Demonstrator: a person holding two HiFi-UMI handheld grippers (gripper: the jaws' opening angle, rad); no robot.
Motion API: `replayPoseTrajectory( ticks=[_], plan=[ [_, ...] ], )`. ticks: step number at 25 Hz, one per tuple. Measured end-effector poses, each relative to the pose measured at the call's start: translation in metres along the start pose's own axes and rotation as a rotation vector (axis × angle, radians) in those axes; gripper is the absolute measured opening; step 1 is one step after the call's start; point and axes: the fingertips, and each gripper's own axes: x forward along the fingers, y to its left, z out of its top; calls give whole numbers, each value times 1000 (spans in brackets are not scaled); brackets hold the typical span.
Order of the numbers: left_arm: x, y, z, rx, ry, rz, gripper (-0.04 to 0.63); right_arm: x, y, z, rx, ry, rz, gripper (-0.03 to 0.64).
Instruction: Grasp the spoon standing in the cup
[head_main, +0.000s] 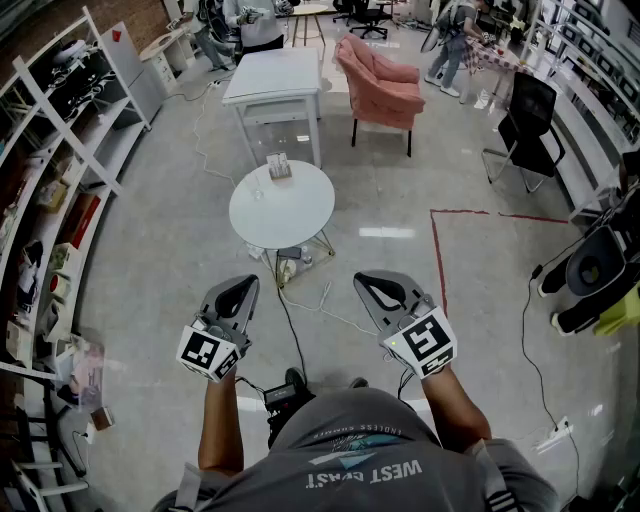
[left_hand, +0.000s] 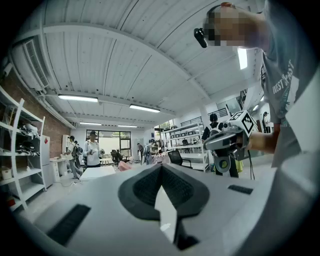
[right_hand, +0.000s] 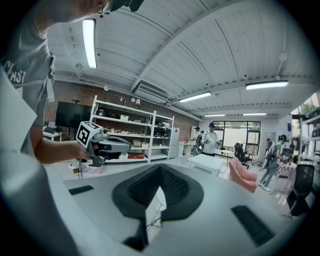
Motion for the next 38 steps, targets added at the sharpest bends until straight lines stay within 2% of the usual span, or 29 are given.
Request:
replayPoseTrajectory(
  ticks=[15,22,28,38],
  plan=[
    [22,-13,-1,-8,30,11,4,-9,-21,-11,16,-2,18,-3],
    [27,-16,3,-7,36,20,4,-2,-26,-12,59,-33,50,-2],
    [25,14,-11,-25,49,12,5,27,-28,-7,72,-36,31,-2],
    [41,93,-33,-51,52,-76,5,100,-31,-2,100,-1,-53,-2]
  ],
)
